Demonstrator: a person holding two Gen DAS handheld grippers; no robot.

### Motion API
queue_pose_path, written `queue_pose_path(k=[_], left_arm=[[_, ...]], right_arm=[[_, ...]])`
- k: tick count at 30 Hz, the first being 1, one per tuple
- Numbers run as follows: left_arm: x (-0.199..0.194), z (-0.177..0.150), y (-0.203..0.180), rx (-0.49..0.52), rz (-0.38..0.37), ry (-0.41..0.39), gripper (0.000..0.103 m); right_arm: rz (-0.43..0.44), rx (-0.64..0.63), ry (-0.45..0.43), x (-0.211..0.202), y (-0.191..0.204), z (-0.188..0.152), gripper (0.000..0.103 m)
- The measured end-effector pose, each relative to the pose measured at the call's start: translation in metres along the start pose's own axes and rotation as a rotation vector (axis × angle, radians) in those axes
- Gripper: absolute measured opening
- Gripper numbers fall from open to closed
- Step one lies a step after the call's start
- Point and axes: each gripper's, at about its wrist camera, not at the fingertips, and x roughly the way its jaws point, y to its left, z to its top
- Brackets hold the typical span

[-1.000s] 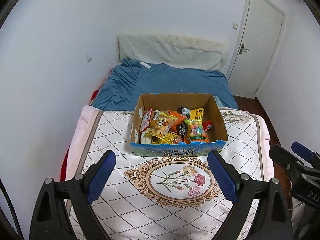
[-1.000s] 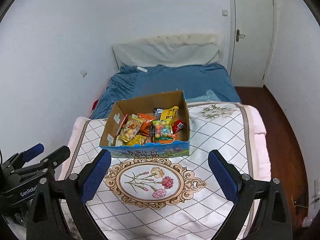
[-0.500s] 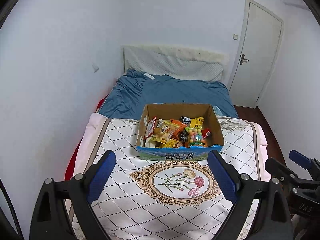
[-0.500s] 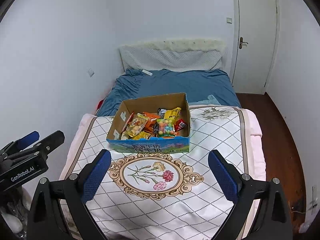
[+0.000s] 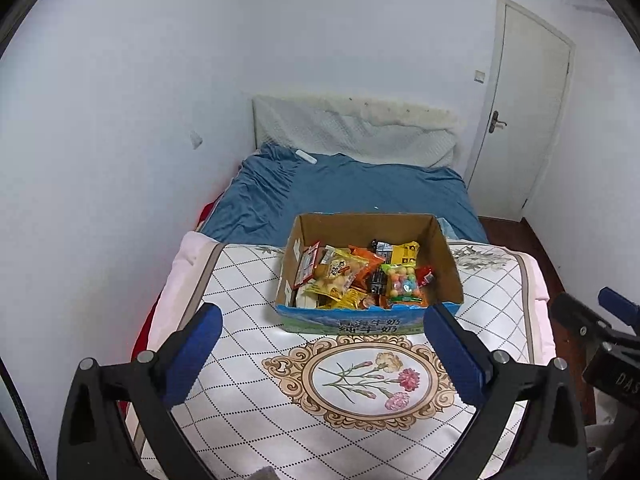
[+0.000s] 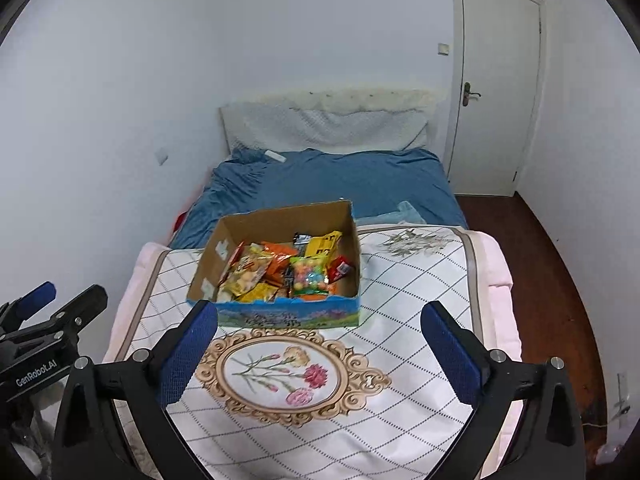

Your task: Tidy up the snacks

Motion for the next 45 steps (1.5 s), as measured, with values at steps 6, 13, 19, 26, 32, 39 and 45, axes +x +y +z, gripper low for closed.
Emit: queue_pose_path(k=[6,13,19,26,32,39,45], left_arm=[[0.018,0.004,-0.006,0.022,0.031,0.000,0.103],[0.034,0.009,-0.011,0.032,0.049,-0.001,0.103],[0.038,0.014,-0.015,0.037,0.048,-0.007,0.103],[0.039,0.015,-0.017,0.039,0.046,-0.005,0.103],[0.038,0.014,-0.020,0.038,0.047,-0.011,0.103],[0.037,0.013,-0.022,0.038,0.042,-0.009,0.103],[0.035,0.011,-0.022,0.035,0.039,-0.006,0.103]], right_arm=[[-0.033,0.004,-0.004,0.023,-0.004,0.008,0.103],[-0.045,0.008,0.009,0.043,-0.004,0.013,0.103],[-0.048,-0.001,0.012,0.050,-0.003,0.016,0.103],[-0.054,0.010,0.017,0.053,-0.005,0.015,0.103],[-0.060,0.009,0.014,0.052,-0.006,0.013,0.103],[-0.065,0.009,0.006,0.049,-0.008,0.013,0.103],[-0.066,0.009,0.006,0.048,-0.008,0.013,0.103]])
